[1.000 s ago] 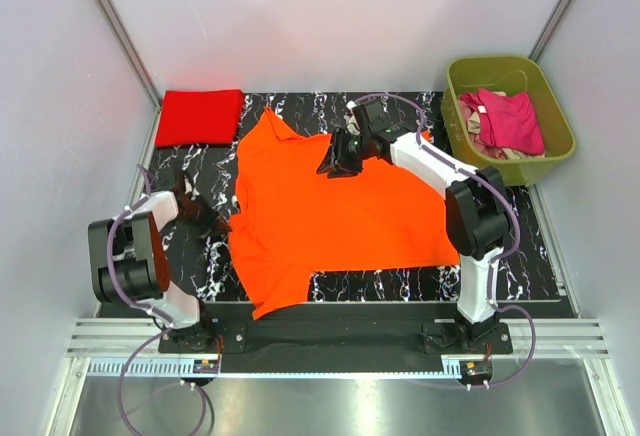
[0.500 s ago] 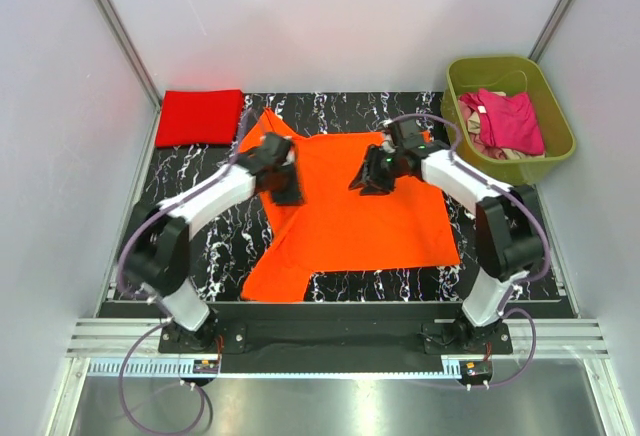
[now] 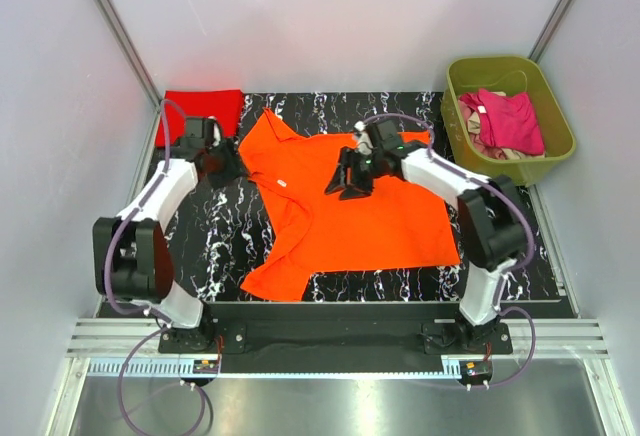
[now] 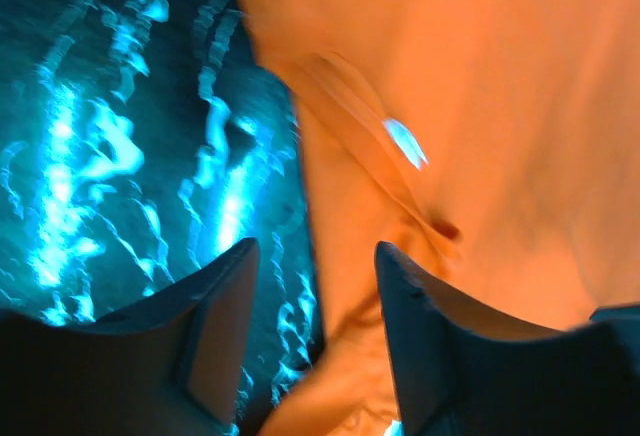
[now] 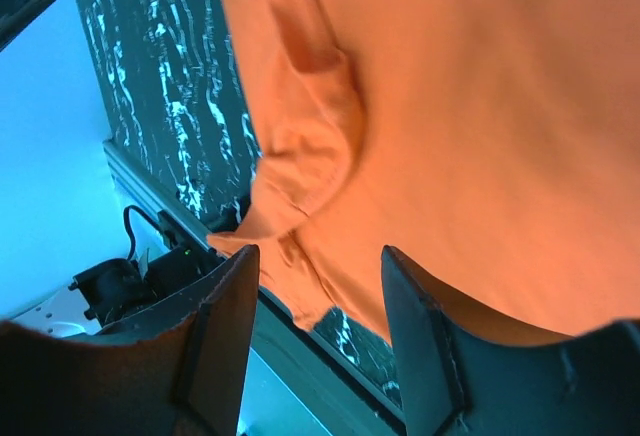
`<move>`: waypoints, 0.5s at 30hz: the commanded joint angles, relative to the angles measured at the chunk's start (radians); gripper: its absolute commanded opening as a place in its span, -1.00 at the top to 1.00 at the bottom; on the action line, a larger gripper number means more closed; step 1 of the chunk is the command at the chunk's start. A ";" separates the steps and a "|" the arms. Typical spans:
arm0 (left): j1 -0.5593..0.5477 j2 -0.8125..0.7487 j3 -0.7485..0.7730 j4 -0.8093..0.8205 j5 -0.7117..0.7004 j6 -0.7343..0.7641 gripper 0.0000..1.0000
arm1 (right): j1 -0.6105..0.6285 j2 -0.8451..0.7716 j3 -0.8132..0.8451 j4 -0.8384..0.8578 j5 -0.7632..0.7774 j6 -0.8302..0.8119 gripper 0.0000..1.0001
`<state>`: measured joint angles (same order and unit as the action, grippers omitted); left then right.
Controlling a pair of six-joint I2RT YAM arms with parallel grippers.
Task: Fold and stack the t-shirts
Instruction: Flatten the tshirt out
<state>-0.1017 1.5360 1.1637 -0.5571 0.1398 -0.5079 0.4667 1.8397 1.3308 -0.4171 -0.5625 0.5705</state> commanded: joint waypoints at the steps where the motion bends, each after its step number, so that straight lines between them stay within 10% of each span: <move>1: 0.037 0.120 0.020 0.082 0.159 0.037 -0.07 | 0.036 0.098 0.116 0.052 -0.053 -0.027 -0.18; 15: 0.169 0.421 0.152 0.261 0.254 -0.076 0.20 | 0.093 0.273 0.268 0.038 -0.050 -0.040 -0.18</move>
<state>0.0479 1.9408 1.2747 -0.3992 0.3458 -0.5522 0.5343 2.1078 1.5490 -0.3885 -0.6071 0.5419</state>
